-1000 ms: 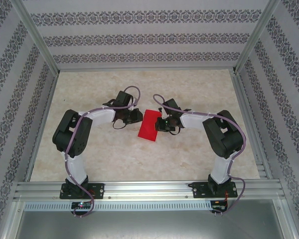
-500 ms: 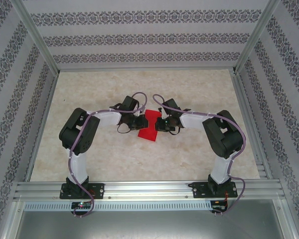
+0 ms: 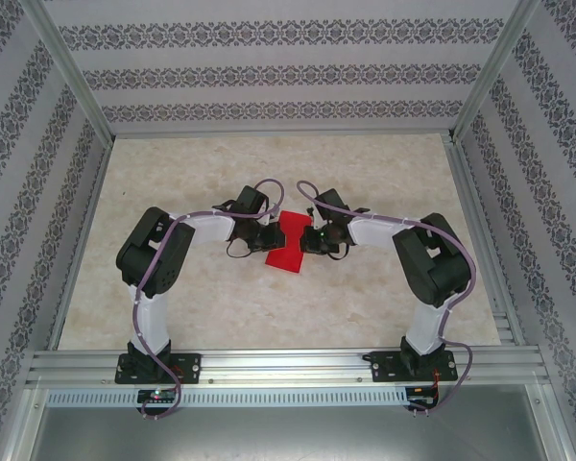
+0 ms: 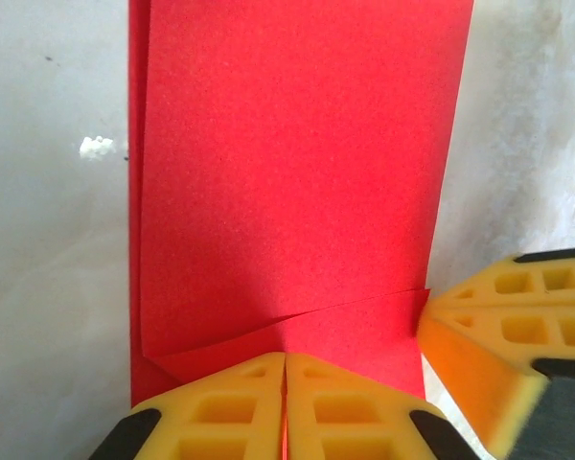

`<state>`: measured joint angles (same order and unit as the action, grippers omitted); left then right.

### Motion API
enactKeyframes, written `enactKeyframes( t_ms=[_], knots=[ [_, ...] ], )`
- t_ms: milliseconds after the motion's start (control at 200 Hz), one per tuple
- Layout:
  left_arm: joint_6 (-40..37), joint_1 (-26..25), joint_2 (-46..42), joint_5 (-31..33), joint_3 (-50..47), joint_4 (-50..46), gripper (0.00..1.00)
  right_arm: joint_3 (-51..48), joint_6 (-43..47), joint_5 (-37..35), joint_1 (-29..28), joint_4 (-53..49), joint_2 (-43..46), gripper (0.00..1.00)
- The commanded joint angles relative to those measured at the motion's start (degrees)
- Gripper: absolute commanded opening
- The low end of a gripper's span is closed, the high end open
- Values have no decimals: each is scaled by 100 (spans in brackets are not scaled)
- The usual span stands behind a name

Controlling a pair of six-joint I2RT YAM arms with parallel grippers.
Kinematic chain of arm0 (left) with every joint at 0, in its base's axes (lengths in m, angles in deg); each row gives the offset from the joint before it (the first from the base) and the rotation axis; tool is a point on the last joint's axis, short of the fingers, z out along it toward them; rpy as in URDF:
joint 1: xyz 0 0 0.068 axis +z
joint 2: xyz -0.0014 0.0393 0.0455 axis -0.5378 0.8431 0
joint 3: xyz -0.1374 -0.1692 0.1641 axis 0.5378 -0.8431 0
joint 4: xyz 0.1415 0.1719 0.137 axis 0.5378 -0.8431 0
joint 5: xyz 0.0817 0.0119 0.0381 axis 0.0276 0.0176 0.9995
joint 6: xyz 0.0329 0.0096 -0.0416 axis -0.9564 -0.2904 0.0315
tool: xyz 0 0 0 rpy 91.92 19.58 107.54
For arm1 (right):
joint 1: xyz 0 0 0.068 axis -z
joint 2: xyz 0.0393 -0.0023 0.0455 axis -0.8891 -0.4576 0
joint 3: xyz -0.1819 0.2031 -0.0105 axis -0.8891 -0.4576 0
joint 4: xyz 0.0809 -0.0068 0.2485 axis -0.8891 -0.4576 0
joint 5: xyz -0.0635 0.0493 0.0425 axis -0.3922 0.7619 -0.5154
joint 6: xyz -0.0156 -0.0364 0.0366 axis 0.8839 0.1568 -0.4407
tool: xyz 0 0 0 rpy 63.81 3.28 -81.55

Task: Fold a paper plane with a square sheet of paper (pick it up from the middle)

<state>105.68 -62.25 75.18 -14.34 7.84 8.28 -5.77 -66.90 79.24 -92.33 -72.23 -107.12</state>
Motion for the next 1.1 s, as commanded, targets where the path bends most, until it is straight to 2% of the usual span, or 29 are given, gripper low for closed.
enactKeyframes(
  t_ms=[0, 200, 405, 624, 1094],
  knots=[
    [54, -28, 230, 426, -274, -284, 10, -15, -232, 300, 9, -34, 494, 10],
    [139, -26, 250, 438, -391, -177, 10, -333, -500, 274, -347, -50, 856, 12],
    [150, -30, 259, 452, -416, -173, 9, -124, -548, 169, -691, -94, 510, 12],
    [152, -26, 267, 457, -439, -144, 9, 104, -503, -48, -716, -223, 189, 12],
    [222, -29, 329, 534, -441, -177, 9, 315, -329, -54, -769, -463, -98, 12]
  ],
)
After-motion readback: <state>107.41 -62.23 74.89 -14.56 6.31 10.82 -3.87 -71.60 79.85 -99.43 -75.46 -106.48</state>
